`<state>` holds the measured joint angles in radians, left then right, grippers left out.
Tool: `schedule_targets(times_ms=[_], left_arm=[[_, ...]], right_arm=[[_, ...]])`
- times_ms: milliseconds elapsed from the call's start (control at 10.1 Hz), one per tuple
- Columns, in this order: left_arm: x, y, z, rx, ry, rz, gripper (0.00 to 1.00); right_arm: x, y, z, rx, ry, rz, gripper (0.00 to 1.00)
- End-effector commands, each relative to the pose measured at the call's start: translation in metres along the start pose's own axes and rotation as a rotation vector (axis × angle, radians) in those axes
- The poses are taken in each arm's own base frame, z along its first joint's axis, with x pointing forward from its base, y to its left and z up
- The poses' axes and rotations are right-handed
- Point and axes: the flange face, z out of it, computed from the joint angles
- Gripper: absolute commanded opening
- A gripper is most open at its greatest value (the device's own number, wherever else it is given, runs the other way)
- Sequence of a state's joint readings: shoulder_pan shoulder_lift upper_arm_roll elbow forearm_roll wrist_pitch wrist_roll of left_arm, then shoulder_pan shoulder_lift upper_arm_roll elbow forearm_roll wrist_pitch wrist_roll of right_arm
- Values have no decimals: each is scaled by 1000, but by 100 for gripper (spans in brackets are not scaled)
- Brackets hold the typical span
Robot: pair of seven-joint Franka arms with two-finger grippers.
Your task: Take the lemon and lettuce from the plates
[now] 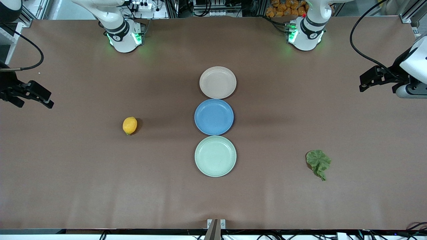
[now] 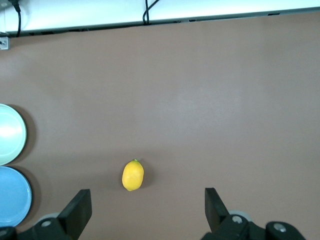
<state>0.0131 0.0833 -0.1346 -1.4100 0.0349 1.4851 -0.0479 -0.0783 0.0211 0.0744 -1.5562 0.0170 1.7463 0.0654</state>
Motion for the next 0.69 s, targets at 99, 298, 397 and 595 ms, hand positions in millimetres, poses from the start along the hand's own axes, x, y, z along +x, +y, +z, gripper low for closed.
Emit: schedule_targets(times_ms=[99, 298, 397, 595], left_arm=[[-9, 1, -3, -45, -19, -21, 100], [-9, -10, -3, -66, -20, -44, 100], [-9, -11, -3, -64, -20, -44, 100], [-9, -12, -3, -55, -20, -42, 100]], right_arm=[[-6, -12, -22, -11, -27, 2, 100], [-6, -12, -23, -11, -34, 1, 100], [-6, -9, -23, -14, -33, 1, 100], [-6, -10, -21, -12, -35, -1, 100]])
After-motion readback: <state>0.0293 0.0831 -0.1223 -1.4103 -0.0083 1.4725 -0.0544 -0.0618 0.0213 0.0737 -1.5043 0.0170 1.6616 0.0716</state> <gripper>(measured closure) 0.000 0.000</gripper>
